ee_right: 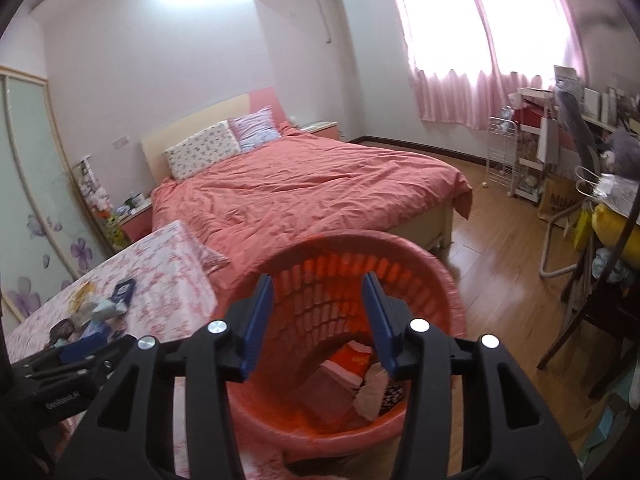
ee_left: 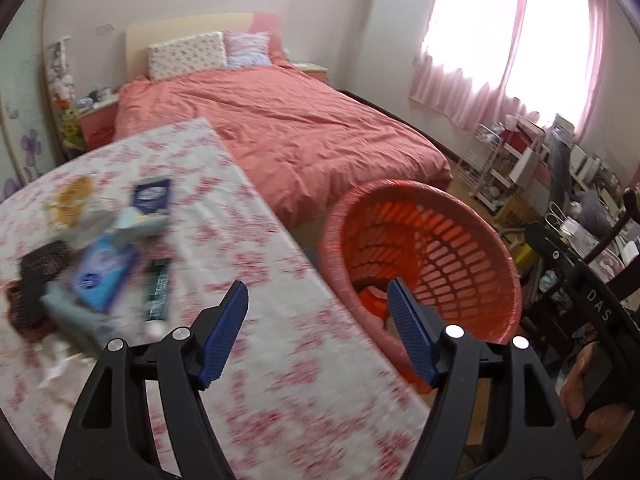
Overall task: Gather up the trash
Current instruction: 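Grasp the white tissues with the right tool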
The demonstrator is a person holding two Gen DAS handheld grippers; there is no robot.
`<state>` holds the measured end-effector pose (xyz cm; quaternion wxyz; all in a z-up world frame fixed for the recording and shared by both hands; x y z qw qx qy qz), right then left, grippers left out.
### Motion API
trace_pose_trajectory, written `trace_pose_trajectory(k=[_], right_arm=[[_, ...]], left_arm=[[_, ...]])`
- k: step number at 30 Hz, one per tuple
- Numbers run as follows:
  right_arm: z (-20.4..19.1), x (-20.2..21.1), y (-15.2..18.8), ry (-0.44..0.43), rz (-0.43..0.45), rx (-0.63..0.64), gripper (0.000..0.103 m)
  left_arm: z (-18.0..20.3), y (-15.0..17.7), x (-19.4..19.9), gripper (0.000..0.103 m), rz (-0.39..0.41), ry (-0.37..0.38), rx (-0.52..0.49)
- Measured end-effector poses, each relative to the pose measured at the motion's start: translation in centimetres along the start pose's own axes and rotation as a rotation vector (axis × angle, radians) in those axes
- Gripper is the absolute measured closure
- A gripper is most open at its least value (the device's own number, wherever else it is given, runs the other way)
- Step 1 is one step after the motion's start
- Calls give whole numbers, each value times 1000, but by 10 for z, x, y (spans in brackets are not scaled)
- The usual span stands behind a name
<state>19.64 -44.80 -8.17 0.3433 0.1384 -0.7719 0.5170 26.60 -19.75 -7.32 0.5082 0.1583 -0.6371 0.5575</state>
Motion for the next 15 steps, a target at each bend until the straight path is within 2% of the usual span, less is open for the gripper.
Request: trace_pose_trajectory(k=[9,15], right_arm=[[-76,5,20,-79,-42,120,57],[-134,7,39,-147,-81,214,57]], left_arm=[[-69,13,41,32,53,-62,107],[-130,30,61,32,74,-125,204]])
Point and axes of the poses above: each gripper's, at about its wrist camera, not at the fingertips, and x roughly against the way its jaws point, z to its right, y to its underside, the point moved 10 cm from there along -x, roughly the way its jaws point, and after that the axes turned 12 degrees about -z, right-handed, at the moved point
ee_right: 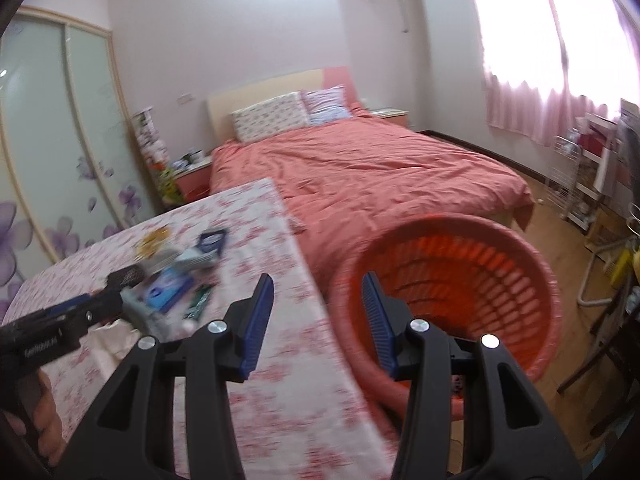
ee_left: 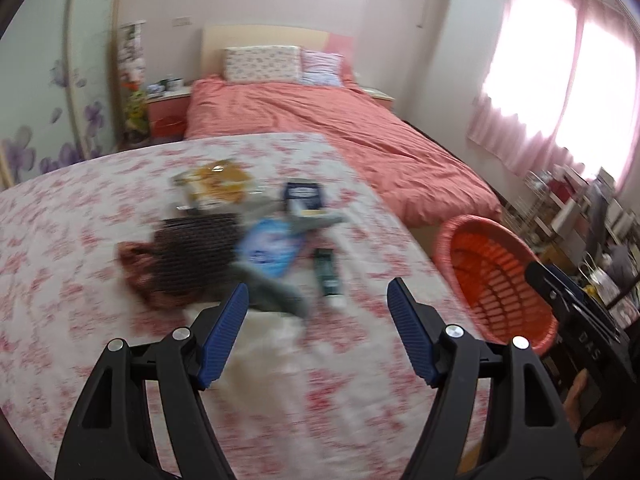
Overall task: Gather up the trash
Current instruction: 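Grasp the white tissues with the right tool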
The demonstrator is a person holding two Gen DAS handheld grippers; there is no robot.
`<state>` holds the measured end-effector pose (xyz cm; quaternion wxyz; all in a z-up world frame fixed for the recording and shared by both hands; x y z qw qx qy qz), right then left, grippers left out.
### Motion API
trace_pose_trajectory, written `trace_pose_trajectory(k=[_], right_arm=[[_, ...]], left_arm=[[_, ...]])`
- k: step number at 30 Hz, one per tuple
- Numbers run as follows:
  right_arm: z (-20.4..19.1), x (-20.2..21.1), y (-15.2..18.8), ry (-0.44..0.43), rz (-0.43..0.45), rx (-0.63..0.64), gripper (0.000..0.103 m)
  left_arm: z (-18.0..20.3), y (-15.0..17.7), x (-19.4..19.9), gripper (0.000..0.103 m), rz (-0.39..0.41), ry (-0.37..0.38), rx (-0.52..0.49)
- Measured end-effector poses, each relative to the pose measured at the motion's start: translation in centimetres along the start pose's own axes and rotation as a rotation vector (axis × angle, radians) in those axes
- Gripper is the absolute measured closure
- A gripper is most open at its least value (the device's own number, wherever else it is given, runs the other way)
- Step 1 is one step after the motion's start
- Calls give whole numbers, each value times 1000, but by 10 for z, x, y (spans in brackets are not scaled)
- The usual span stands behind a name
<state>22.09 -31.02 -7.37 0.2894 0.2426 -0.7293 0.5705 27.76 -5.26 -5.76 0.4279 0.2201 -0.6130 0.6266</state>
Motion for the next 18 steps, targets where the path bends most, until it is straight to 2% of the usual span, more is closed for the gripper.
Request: trace_pose_trajectory(k=[8,18], right_arm=[[-78,-8,17,-102,-55,101,57],[-173,-13,50,-241,-136,219,57]], left_arm=[[-90,13,6,32,-3,-111,138],[-145,35,18,32,0,-157,221]])
Point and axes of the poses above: each gripper's, at about its wrist camera, not at the fingertips, and x roughly against the way its jaws point, z to its right, y to its underside, the point moved 10 cm from there along -x, roughly the way its jaws point, and after that the axes turned 12 degrees about -z, right-handed, at the moved point
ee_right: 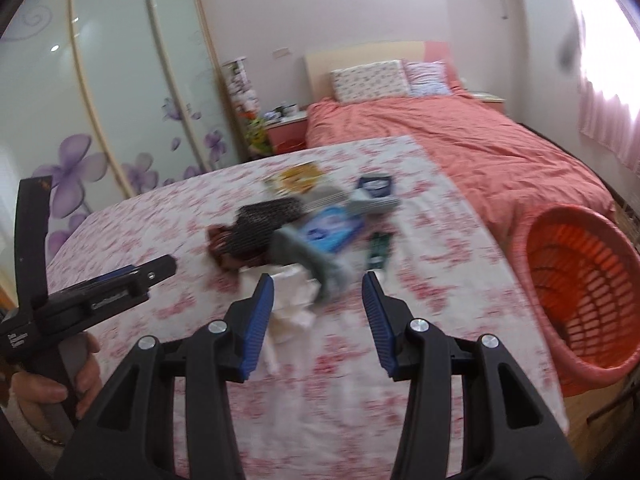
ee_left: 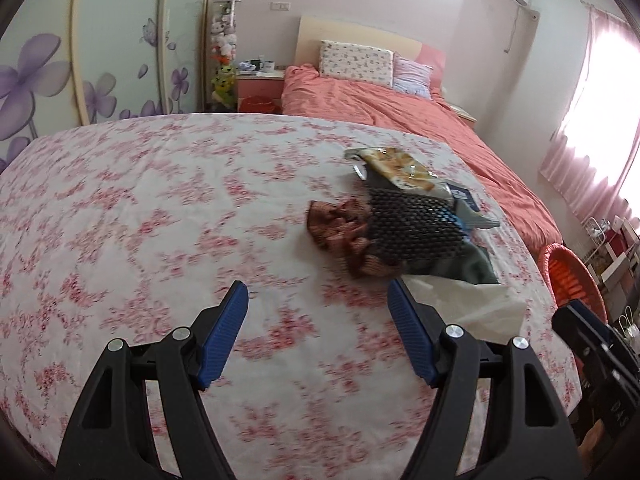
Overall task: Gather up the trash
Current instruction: 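Grasp the white tissues with the right tool, then grasp the brown plaid scrunchie with the left tool and lift it while the right tool holds tissues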
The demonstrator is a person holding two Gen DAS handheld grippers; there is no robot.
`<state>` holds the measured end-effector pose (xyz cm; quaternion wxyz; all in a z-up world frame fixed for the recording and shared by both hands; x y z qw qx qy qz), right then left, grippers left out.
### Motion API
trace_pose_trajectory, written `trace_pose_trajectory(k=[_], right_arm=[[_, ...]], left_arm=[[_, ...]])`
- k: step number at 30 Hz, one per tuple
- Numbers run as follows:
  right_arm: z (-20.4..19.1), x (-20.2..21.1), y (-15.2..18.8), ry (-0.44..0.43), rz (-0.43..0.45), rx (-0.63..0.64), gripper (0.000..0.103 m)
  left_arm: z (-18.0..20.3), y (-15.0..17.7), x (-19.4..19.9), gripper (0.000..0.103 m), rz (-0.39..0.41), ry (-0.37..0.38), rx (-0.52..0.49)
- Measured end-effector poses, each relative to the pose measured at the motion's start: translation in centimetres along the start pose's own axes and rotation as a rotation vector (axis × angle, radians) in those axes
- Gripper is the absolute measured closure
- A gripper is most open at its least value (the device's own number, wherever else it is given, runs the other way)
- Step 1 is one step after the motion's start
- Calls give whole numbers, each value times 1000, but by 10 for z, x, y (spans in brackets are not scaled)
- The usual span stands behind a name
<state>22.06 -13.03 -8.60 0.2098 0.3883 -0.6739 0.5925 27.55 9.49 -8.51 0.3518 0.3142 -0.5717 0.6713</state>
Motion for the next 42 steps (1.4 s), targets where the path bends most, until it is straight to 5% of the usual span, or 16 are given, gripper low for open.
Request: trace_pose_trajectory(k=[6,17,33,42], right_arm=[[-21,-22,7,-14,-51,24,67],[-27,-46,17,-6,-100,42,99],[-5,20,3,38,55,49,101],[35,35,-6,112,102,-5,101]], left_arm=[[-18,6,2,32,-5,4,24],[-28,16,-4,32,-32,10,36],[1,3,-24,32,-52,71,20],[5,-38,-55,46,-79,96,81]])
Point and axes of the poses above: each gripper's, at about its wrist camera, not at the fingertips, and x roughly against the way its jaws point, z to its right, y to its underside, the point moved 10 cm from there along -x, roughly the way its jaws point, and after that the axes turned 12 degrees about -z, right-handed, at the moved point
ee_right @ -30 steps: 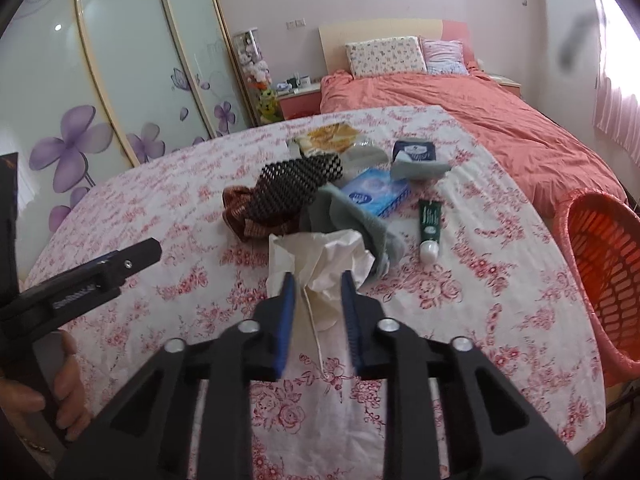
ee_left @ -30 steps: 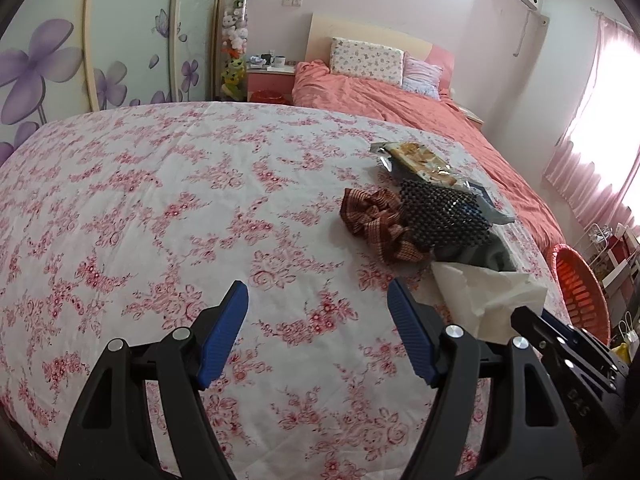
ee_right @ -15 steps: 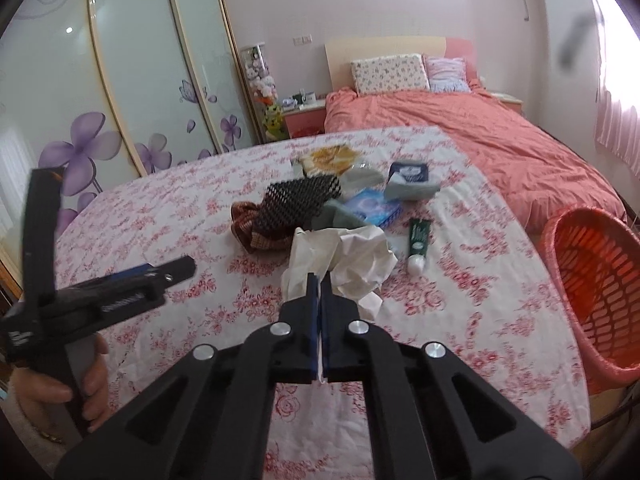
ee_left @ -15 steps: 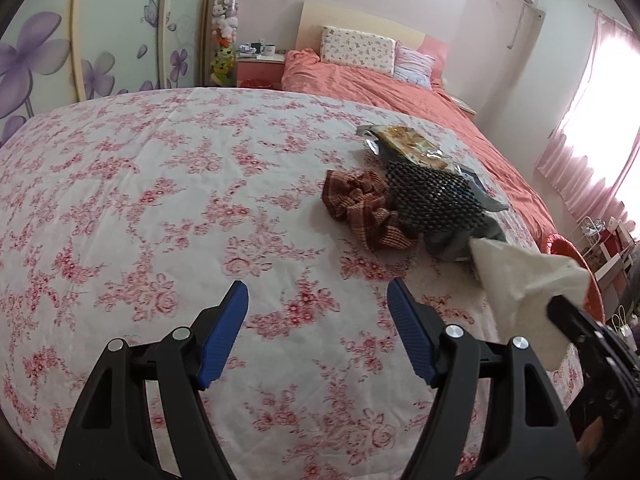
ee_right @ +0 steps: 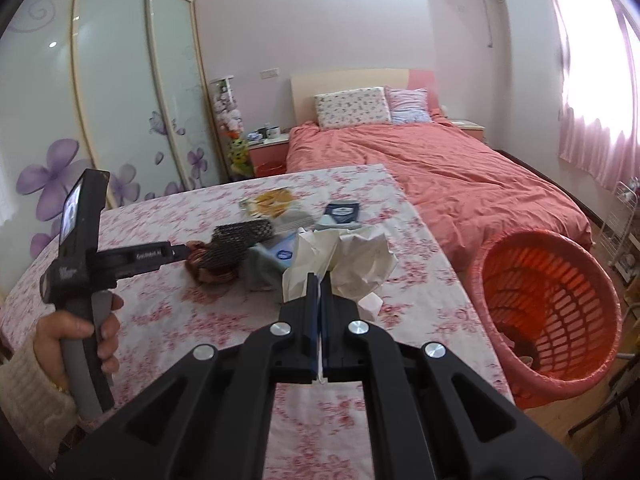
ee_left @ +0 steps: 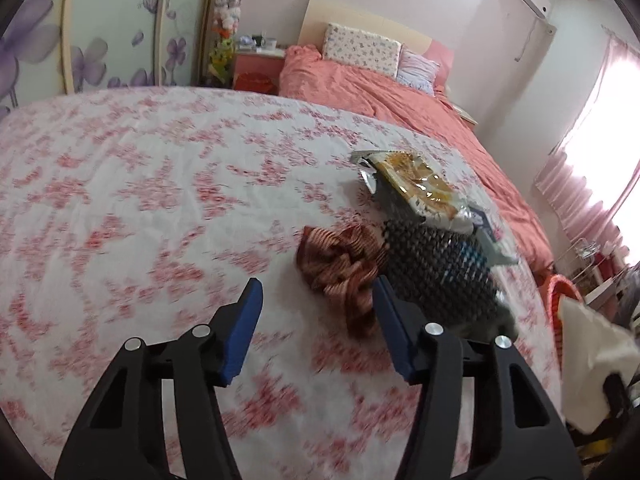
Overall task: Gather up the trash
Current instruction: 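Grasp the brown plaid scrunchie with the left tool and lift it while the right tool holds tissues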
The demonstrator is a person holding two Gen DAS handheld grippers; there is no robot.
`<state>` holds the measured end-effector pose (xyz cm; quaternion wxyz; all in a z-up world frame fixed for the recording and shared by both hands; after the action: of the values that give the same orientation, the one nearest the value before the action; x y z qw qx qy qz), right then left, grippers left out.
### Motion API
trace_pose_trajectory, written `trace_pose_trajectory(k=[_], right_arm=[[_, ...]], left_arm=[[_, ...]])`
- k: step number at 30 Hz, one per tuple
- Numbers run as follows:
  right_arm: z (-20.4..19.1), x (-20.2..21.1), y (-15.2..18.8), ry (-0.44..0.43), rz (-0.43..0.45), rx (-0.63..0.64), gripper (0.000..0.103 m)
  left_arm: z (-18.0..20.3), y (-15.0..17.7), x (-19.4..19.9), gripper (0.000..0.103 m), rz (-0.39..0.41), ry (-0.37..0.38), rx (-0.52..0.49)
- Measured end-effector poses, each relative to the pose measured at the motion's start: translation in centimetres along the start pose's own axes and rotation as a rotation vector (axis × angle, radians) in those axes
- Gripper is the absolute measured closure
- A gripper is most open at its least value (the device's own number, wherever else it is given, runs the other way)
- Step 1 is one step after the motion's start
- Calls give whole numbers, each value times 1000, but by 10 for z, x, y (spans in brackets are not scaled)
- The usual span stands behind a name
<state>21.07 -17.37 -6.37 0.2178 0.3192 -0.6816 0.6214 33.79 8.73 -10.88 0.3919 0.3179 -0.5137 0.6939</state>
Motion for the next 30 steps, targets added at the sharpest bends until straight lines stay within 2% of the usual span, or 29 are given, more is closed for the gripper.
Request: trace_pose_trajectory(k=[2,6,8,10,13,27,30], right_arm=[[6,-1,1,5,-1,-8,101],[14,-4,2,16,-5,-18,101],[15,-4,3,19,-7,-19,101],[16,-4,5,22,-9,-21,101],[15,-2,5,29,-8,-18,101],[8,19,-4,28,41,-5,101],[7,23,-6,27,51,-1,101]], left_arm=[[3,-4,-7,46,-14,5,5],[14,1,-28,58,-79,26,-6],[17,6,-35,64,-103,41,-1],[16,8,-36,77,-99,49,9],[13,10,-30,85,-101,73,26],[-31,-12,42,86,66,-116,8],[-35,-20,62,86,111,-129,5]])
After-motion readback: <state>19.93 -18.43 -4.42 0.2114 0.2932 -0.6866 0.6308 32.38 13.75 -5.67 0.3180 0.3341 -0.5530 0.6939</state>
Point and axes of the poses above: each gripper's, at about its wrist camera, not at the fingertips, and x roughly against the way its jaws point, z to its right, y to its underside, the point moved 10 cm from there along -x, roughly the way its jaws point, and after that the axes turned 12 degrees about -z, right-handed, at the moved point
